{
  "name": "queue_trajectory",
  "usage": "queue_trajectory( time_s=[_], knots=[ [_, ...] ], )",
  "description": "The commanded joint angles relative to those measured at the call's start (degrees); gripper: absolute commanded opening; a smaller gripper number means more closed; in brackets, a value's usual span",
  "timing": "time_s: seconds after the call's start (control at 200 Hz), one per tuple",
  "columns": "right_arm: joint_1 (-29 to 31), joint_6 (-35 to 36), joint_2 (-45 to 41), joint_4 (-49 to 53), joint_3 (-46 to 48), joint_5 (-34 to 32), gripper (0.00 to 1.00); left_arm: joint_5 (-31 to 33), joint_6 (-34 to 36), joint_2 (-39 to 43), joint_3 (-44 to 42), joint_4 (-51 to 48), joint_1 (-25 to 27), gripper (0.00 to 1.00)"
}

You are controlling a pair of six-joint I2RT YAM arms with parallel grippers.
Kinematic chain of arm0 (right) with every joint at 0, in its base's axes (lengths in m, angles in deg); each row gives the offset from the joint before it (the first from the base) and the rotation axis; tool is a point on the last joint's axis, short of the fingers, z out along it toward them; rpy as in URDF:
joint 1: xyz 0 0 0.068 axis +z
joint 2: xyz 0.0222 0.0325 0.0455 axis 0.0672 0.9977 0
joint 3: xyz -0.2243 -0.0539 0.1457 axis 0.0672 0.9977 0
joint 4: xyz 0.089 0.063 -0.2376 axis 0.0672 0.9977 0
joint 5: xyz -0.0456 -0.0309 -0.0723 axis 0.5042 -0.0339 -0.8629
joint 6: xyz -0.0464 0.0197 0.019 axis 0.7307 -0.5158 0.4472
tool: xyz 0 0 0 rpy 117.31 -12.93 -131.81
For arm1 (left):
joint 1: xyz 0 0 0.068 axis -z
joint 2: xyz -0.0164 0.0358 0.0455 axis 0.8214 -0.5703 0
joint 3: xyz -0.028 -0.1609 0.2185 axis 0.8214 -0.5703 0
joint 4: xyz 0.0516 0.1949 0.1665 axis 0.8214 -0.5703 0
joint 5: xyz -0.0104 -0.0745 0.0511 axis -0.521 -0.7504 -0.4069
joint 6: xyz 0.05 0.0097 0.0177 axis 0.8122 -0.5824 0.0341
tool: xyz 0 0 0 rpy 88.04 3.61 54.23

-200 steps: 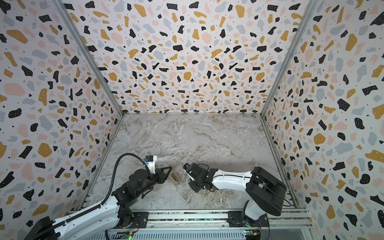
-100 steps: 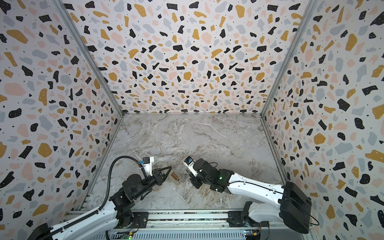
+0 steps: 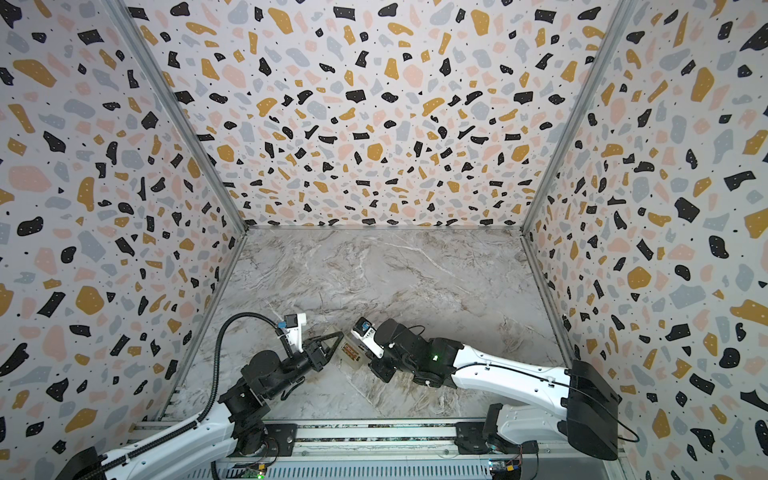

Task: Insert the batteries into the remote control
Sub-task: 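Carry the battery with the right gripper to the remote's battery slot, then lower the battery into the remote's slot with the right gripper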

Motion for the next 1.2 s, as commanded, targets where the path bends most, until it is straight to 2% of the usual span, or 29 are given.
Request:
queue_trajectory(
  time_s=[0.0,0.24,0.586,1.196],
  knots=[
    [0.82,0.84,0.88,1.96,-2.99,-1.01,0.00,-0.88,-0.29,0.61,-0.94,5.15,-0.33,0.00],
    [2.08,1.86,3.16,2.37,-4.98,-1.36,0.00,-1.36,-1.10,0.91,-2.15,7.45,-0.38,0.00],
    [2.72,2.60,5.72,4.11,-8.33,-2.26,0.00,-1.00,-6.25,0.20,-5.81,15.04,-0.36,0.00],
    [3.50,3.92,9.98,8.01,-12.86,-3.39,0.00,0.45,-10.36,1.22,-6.77,16.37,-0.33,0.00]
  ],
)
